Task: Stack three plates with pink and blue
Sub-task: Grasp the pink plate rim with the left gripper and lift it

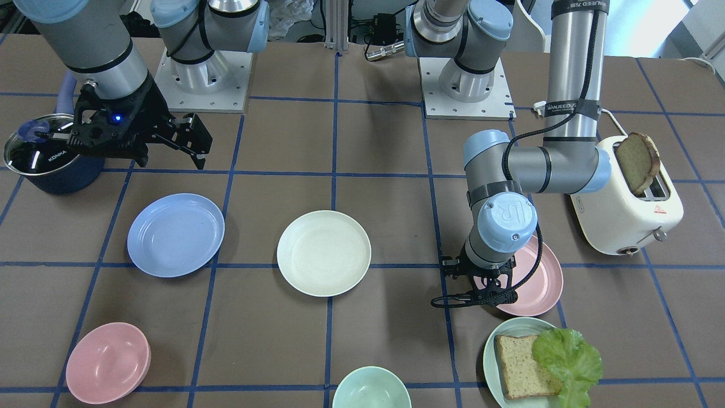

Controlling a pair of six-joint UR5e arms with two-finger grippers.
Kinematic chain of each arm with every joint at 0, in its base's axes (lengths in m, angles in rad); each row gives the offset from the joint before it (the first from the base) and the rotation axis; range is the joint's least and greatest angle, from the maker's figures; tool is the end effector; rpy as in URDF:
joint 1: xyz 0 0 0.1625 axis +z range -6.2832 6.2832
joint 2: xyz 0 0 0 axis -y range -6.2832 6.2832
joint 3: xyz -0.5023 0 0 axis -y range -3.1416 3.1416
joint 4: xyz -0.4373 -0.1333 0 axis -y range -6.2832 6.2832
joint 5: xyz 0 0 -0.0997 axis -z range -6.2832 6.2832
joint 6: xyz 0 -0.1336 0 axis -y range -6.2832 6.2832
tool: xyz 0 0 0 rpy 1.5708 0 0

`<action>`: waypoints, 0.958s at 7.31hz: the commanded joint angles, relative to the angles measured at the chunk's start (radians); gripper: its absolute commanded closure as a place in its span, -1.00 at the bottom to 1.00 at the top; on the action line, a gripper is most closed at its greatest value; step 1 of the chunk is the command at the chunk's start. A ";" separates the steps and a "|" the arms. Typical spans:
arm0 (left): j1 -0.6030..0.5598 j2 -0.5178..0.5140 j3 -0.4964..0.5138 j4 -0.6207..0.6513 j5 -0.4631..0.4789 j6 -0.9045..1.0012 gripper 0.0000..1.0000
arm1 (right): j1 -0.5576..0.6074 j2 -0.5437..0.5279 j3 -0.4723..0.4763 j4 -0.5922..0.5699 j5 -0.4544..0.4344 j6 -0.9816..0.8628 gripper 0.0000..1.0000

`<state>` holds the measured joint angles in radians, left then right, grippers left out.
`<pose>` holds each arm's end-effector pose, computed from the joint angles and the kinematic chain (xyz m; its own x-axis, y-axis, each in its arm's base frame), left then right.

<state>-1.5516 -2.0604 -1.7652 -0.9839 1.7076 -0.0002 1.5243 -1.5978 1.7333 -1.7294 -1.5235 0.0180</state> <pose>-0.1024 -0.6636 0.1881 -0.9907 -0.0060 -0.1358 -0.0193 0.9951 0.0969 0.1152 -0.5284 0.4744 -0.9969 0.0633 -0.0477 0.0644 0.9977 -0.0223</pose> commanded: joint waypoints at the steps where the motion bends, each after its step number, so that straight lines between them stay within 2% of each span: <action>1: -0.001 -0.001 0.003 0.002 0.000 0.006 0.83 | 0.000 -0.005 0.005 -0.004 0.002 0.002 -1.00; 2: -0.002 0.003 0.004 0.002 0.000 0.005 1.00 | 0.000 -0.001 0.003 -0.004 0.006 0.000 -1.00; 6: -0.083 0.051 0.026 -0.016 0.000 -0.016 1.00 | -0.003 -0.001 0.003 -0.005 -0.001 -0.009 -1.00; 7: -0.129 0.060 0.064 -0.075 0.004 -0.064 1.00 | -0.003 0.001 0.003 -0.005 0.000 -0.009 -1.00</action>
<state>-1.6333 -2.0146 -1.7357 -1.0104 1.7089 -0.0229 1.5229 -1.5988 1.7365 -1.7344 -1.5228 0.0113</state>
